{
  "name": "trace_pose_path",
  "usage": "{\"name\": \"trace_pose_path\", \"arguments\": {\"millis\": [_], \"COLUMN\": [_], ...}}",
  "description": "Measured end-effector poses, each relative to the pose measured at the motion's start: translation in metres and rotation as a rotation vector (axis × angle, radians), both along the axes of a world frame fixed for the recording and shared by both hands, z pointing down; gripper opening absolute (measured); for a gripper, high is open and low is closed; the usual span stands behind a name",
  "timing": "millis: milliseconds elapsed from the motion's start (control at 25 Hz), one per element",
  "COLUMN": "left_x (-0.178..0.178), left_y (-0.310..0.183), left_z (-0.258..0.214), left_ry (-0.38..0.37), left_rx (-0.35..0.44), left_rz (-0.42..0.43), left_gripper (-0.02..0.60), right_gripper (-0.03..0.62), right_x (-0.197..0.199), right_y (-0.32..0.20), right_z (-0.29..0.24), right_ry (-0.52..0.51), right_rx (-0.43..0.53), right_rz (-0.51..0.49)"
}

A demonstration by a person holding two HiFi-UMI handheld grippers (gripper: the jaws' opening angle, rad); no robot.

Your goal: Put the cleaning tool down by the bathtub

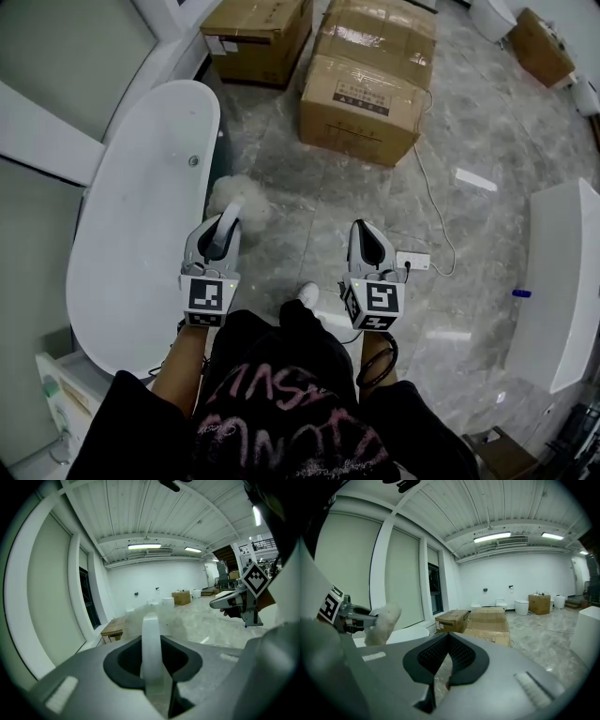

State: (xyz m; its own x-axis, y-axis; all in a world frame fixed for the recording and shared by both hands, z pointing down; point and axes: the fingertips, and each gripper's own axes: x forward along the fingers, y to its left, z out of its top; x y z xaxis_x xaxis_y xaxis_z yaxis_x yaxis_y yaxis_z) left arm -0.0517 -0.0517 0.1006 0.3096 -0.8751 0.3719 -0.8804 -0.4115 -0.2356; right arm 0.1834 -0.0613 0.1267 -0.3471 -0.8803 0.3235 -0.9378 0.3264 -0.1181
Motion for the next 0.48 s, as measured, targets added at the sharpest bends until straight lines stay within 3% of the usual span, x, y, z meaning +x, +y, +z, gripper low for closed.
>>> {"name": "trace_pose_path", "arguments": {"millis": [480], "left_x": [0.000], "left_y": [-0.014], "left_z": [0.006], "left_ry": [0.019], "left_rx": [-0.009], "left_rz": [-0.009], "left_gripper": [0.080], "right_gripper": [0.014], "right_x": [-0.010], "right_y": [-0.009], "right_z": [0.007], "right_ry": [0.022], "right_rx": [-0.019], "right_rz": [-0.043]}}
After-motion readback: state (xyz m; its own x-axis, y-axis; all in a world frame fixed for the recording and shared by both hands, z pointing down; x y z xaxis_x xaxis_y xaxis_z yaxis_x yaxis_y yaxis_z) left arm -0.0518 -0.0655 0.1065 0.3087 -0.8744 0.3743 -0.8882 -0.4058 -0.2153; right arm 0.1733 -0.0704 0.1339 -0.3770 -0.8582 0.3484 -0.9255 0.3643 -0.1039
